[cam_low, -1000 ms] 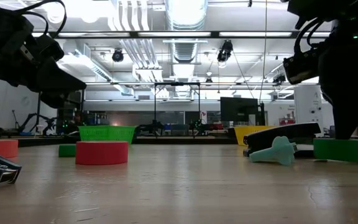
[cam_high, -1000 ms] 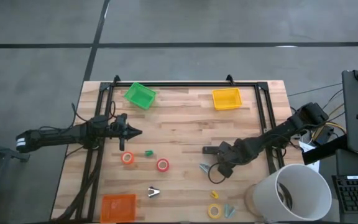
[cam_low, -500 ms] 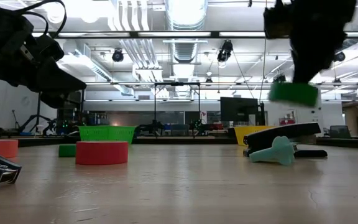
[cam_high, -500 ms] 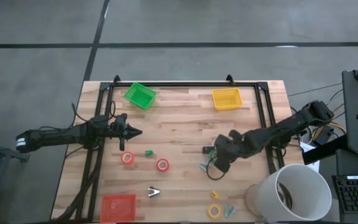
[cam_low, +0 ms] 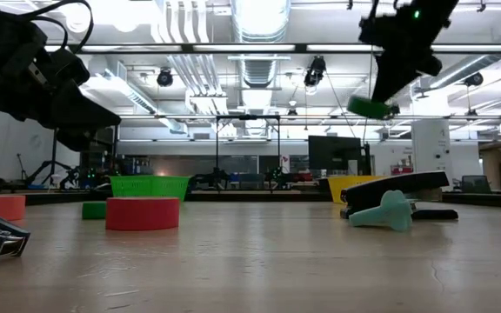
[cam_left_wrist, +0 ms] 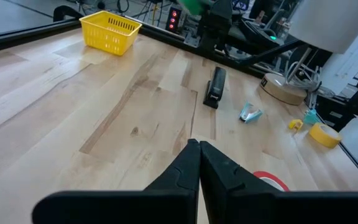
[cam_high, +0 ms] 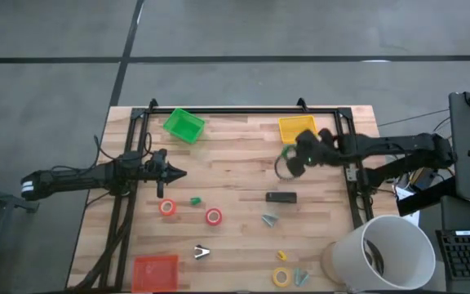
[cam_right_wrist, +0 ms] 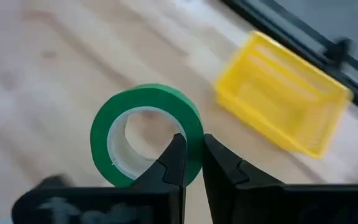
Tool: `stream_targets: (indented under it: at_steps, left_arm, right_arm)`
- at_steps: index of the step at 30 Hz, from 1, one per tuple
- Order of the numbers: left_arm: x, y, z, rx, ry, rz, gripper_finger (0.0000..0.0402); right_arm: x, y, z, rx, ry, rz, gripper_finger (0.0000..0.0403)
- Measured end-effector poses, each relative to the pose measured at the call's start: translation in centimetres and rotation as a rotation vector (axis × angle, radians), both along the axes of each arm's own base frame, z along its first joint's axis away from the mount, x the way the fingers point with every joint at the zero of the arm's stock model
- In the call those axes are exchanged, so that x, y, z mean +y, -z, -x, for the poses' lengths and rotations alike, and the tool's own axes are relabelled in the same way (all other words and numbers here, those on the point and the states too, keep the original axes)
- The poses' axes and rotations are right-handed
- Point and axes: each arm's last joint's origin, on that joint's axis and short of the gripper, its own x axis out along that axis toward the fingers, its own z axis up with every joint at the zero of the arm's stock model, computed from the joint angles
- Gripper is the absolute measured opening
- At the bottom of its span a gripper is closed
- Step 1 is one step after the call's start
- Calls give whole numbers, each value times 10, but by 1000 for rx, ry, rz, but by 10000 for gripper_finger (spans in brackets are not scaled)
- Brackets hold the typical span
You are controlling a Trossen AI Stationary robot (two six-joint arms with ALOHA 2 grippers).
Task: Pick and place Stapler, Stapler remover, tape
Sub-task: Put the green tape into the yellow bin
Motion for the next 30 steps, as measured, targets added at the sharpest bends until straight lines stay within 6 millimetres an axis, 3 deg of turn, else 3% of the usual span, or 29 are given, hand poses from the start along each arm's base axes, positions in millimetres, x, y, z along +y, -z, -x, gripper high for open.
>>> stream_targets:
  at_steps: [10,30]
  left_arm:
    - [0,0,0,0,0,0,12]
    - [0,0,0,1,0,0,12]
  right_arm:
    - [-68,20,11,96,250,112,29]
    - [-108,70,-5,400,337,188,29]
